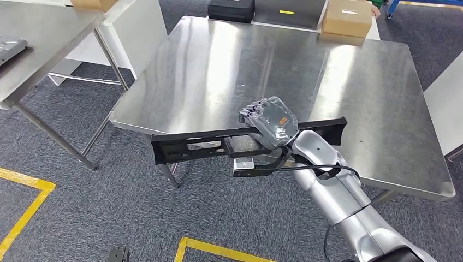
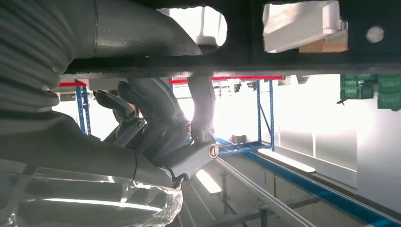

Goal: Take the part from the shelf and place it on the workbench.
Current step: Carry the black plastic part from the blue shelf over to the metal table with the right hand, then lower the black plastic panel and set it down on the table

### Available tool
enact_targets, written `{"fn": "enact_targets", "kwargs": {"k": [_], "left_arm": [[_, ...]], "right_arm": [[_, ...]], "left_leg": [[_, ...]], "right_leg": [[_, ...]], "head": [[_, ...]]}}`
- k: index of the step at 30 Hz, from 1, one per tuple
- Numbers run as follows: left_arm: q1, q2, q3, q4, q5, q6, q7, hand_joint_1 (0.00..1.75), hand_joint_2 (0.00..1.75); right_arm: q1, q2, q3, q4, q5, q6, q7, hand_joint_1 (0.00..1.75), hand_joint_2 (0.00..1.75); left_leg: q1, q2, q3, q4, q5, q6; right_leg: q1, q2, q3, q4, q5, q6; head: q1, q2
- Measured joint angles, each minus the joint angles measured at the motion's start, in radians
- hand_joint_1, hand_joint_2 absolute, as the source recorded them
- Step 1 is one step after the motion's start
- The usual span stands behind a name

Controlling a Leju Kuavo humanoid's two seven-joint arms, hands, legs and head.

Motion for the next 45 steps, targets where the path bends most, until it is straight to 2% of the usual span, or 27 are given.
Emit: {"fn": "enact_targets", "kwargs": {"k": [3,4,9,11,14,16,21,32,34,36,37,38,40,41,42,43,44,45], "left_arm": [[0.001,0.0,-0.003,0.0,-0.009,0.002,0.016,0.0,0.0],[0.0,0.0,-0.005,0.0,-0.012,0.004,0.02,0.0,0.0],[-0.002,0.0,-0.009,0.0,-0.021,0.011,0.038,0.0,0.0],[-0.002,0.0,-0.011,0.0,-0.023,0.01,0.046,0.0,0.0],[-0.002,0.0,-0.014,0.0,-0.028,0.01,0.057,0.0,0.0],[-0.002,-0.001,-0.015,0.0,-0.029,0.009,0.063,0.0,0.0],[-0.001,0.0,-0.016,0.0,-0.03,-0.02,0.064,0.0,0.0],[-0.001,0.0,-0.022,0.0,-0.033,-0.018,0.081,0.0,0.0],[-0.001,0.003,-0.022,0.0,-0.035,-0.019,0.082,0.0,0.0],[-0.001,0.005,-0.022,0.0,-0.037,-0.02,0.081,0.0,0.0],[-0.001,0.004,-0.022,0.0,-0.038,-0.02,0.08,0.0,0.0],[-0.001,0.003,-0.022,-0.001,-0.038,-0.02,0.08,0.0,0.0],[-0.002,0.001,-0.022,-0.001,-0.04,-0.02,0.078,0.0,0.0],[-0.002,0.001,-0.022,-0.001,-0.041,-0.02,0.078,0.0,0.0],[-0.001,0.0,-0.022,-0.001,-0.042,-0.02,0.078,0.0,0.0],[0.0,0.0,-0.022,-0.001,-0.042,-0.019,0.078,0.0,0.0],[0.001,-0.001,-0.022,-0.001,-0.042,-0.019,0.078,0.0,0.0],[0.002,-0.001,-0.022,-0.001,-0.043,-0.019,0.078,0.0,0.0]], "right_arm": [[-0.001,0.0,-0.001,0.001,0.005,-0.003,0.0,1.71,1.75],[-0.001,0.0,-0.002,0.002,0.006,-0.004,0.0,1.71,1.75],[0.0,-0.001,-0.003,0.005,0.01,-0.007,0.0,1.71,1.75],[0.0,-0.001,-0.003,0.006,0.011,-0.007,0.0,1.71,1.75],[0.0,0.0,-0.005,0.006,0.012,-0.007,0.0,1.71,1.75],[-0.001,0.0,-0.006,0.007,0.013,-0.007,0.0,1.71,1.75],[-0.001,0.002,-0.009,0.007,0.014,-0.007,0.001,1.71,1.75],[-0.001,0.002,-0.012,0.009,0.016,-0.007,0.001,1.71,1.75],[-0.001,0.004,-0.012,0.009,0.016,-0.007,0.002,1.71,1.75],[-0.001,0.007,-0.016,0.008,0.017,-0.007,0.002,1.71,1.75],[-0.002,0.008,-0.018,0.007,0.017,-0.007,0.002,1.71,1.75],[-0.004,0.008,-0.019,0.007,0.017,-0.007,0.002,1.71,1.75],[-0.006,0.007,-0.02,0.008,0.017,-0.007,0.002,1.71,1.75],[-0.004,0.007,-0.02,0.009,0.018,-0.007,0.002,1.71,1.75],[0.0,0.006,-0.019,0.01,0.02,-0.007,0.003,1.71,1.75],[0.005,0.006,-0.019,0.011,0.021,-0.007,0.003,1.71,1.75],[0.008,0.005,-0.019,0.011,0.022,-0.007,0.003,1.71,1.75],[0.009,0.005,-0.02,0.011,0.022,-0.007,0.003,1.71,1.75]], "left_leg": [[0.001,0.001,0.002,-0.002,0.003,0.019],[0.001,0.002,0.003,-0.004,0.002,0.022],[0.004,0.005,0.007,-0.009,0.003,0.021],[0.005,0.006,0.007,-0.01,0.003,0.016],[0.007,0.006,0.008,-0.011,0.002,-0.007],[0.007,0.006,0.007,-0.012,0.001,-0.013],[0.003,0.006,0.007,-0.011,0.001,-0.015],[-0.004,0.006,0.007,-0.01,0.0,-0.013],[-0.005,0.006,0.005,-0.007,-0.002,-0.009],[-0.003,0.008,0.021,-0.03,0.003,0.007],[0.001,0.01,0.037,-0.055,0.011,0.017],[0.006,0.012,0.054,-0.077,0.019,0.024],[0.013,0.014,0.07,-0.098,0.026,0.028],[0.015,0.014,0.07,-0.097,0.026,0.026],[0.017,0.014,0.07,-0.096,0.024,0.022],[0.021,0.012,0.07,-0.092,0.02,0.016],[0.026,0.01,0.069,-0.085,0.015,0.008],[0.032,0.009,0.066,-0.071,0.006,-0.004]], "right_leg": [[0.001,0.002,-0.001,-0.001,0.002,-0.005],[0.002,0.003,-0.001,-0.001,0.002,-0.005],[0.008,0.005,-0.001,0.0,0.002,-0.007],[0.01,0.006,-0.001,0.0,0.001,-0.008],[0.012,0.005,-0.001,0.0,0.0,-0.016],[0.012,0.005,-0.001,0.0,-0.001,-0.018],[0.011,0.005,-0.001,-0.001,-0.001,-0.018],[0.005,0.004,0.0,-0.002,-0.001,-0.017],[-0.003,0.004,0.003,-0.008,0.002,-0.012],[-0.003,0.003,0.012,-0.022,0.007,-0.004],[0.001,0.002,0.012,-0.018,0.004,-0.003],[0.005,0.002,0.001,0.007,-0.007,-0.004],[0.004,0.001,-0.057,0.116,-0.049,-0.008],[0.001,0.001,-0.091,0.176,-0.069,-0.006],[-0.003,0.001,-0.113,0.212,-0.077,0.0],[-0.008,0.001,-0.118,0.214,-0.07,0.011],[-0.013,0.0,-0.101,0.177,-0.049,0.024],[-0.021,0.0,-0.071,0.111,-0.021,0.04]], "head": [[-0.003,0.0],[-0.004,0.0],[-0.004,0.0],[-0.004,0.0],[-0.004,0.0],[-0.003,0.0],[-0.003,0.0],[-0.003,0.0],[-0.003,0.0],[-0.005,0.0],[-0.004,0.0],[-0.002,0.0],[0.001,0.0],[0.001,0.0],[0.001,0.0],[0.001,0.0],[0.001,0.0],[0.001,0.0]]}}
